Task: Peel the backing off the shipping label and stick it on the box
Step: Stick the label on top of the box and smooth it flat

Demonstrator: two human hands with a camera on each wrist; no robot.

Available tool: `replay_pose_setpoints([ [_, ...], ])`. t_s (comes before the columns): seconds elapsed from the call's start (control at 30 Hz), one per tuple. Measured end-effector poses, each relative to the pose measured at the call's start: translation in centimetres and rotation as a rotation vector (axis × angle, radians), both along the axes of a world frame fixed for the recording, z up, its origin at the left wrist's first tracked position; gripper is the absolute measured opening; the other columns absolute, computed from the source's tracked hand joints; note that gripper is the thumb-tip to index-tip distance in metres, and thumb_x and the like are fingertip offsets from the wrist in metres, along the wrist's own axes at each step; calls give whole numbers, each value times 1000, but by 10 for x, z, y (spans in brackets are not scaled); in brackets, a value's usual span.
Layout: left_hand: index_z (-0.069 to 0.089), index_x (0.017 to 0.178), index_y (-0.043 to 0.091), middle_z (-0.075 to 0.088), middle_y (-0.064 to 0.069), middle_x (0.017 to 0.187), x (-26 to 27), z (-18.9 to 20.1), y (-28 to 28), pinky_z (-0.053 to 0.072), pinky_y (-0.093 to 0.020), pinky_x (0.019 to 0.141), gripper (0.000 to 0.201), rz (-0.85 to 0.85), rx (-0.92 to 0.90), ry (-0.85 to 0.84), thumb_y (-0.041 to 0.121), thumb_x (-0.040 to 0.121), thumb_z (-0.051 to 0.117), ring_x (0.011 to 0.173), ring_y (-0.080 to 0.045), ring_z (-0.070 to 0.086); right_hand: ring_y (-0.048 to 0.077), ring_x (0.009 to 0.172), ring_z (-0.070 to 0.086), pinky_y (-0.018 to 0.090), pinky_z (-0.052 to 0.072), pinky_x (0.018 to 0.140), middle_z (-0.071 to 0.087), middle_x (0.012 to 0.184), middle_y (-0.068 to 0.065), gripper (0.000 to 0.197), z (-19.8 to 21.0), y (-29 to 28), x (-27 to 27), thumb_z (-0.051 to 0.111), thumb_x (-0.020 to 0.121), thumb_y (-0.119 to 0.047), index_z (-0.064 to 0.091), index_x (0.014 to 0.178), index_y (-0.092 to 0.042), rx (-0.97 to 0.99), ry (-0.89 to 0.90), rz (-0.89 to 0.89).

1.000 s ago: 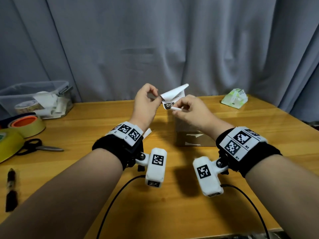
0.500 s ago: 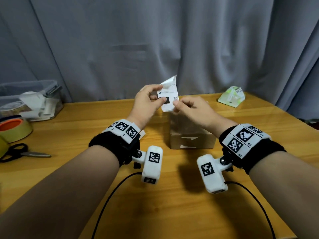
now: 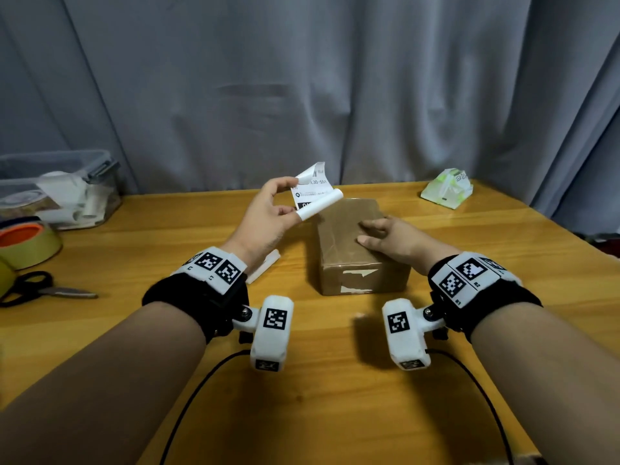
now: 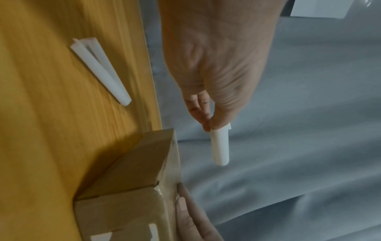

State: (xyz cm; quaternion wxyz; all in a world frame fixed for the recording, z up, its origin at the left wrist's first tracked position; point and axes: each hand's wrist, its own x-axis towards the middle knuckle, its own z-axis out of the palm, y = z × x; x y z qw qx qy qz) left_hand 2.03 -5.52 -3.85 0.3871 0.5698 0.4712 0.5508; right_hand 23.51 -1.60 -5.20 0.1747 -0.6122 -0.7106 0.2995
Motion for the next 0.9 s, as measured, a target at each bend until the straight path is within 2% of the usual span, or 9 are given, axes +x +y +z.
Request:
replay_pose_setpoints([
  [0.13, 45, 129, 7, 51, 0, 124, 1, -9, -13, 54, -10, 70, 56, -25, -46, -59, -17, 80, 56, 73, 0, 65, 27, 145, 22, 35, 18, 119, 21, 157, 11, 55, -5, -23, -17, 59, 88, -40, 46, 139, -25, 30, 11, 32],
  [0.23, 48, 125, 11, 53, 4, 119, 2, -17, -22, 54, -11, 69, 56, -49, -70, -70, -19, 78, 56, 76, -5, 65, 26, 138, 35, 34, 26, 117, 34, 150, 10, 51, -10, -37, -29, 61, 88, -36, 51, 136, -21, 35, 63, 68],
  [0.37, 49, 120, 16, 55, 8, 114, -3, -18, -34, 55, -15, 75, 54, -125, -82, -62, -17, 78, 60, 76, -5, 64, 23, 104, 60, 33, 47, 93, 67, 111, 5, 23, -2, -39, -36, 53, 91, -19, 65, 110, -13, 242, 313, -101],
  [0.47, 49, 121, 16, 54, 6, 117, -8, -15, -39, 55, -16, 77, 54, -192, -70, -37, -15, 79, 61, 80, -10, 60, 16, 73, 54, 32, 46, 75, 60, 77, -1, 12, 13, -40, -33, 49, 93, -17, 57, 83, -18, 157, 668, -158],
  [0.53, 51, 116, 20, 54, 6, 118, -9, -13, -41, 55, -17, 78, 52, -235, -75, -19, -14, 79, 62, 80, -11, 58, 15, 62, 53, 28, 50, 61, 57, 68, 1, 17, 19, -41, -33, 55, 91, -13, 53, 75, -18, 7, 783, -84],
  [0.63, 52, 106, 20, 55, 4, 112, -9, -11, -40, 55, -15, 70, 47, -218, -73, 11, -15, 78, 63, 72, -7, 59, 16, 61, 55, 19, 50, 45, 60, 75, 7, 21, 22, -38, -36, 62, 83, 5, 59, 72, -13, -68, 724, 0],
  [0.73, 45, 106, 11, 56, -2, 97, -10, -7, -34, 52, -9, 59, 42, -133, -97, 43, -15, 77, 64, 70, -9, 60, 15, 68, 57, 14, 49, 51, 62, 76, 5, 23, 19, -31, -37, 66, 78, 8, 64, 73, -14, -66, 598, 42],
  [0.8, 45, 100, 13, 57, -1, 89, -10, -6, -29, 49, -6, 56, 38, -76, -102, 155, -9, 77, 67, 74, -11, 57, 13, 72, 57, 14, 48, 58, 61, 78, 2, 21, 17, -28, -38, 68, 77, 7, 66, 76, -14, -53, 509, 61],
  [0.9, 46, 84, 20, 55, 2, 88, -10, -9, -22, 47, -10, 62, 34, 1, -57, 358, -1, 76, 72, 73, -8, 52, 11, 72, 55, 17, 46, 62, 60, 80, 1, 19, 16, -26, -40, 70, 77, 4, 69, 89, -11, -30, 373, 71],
])
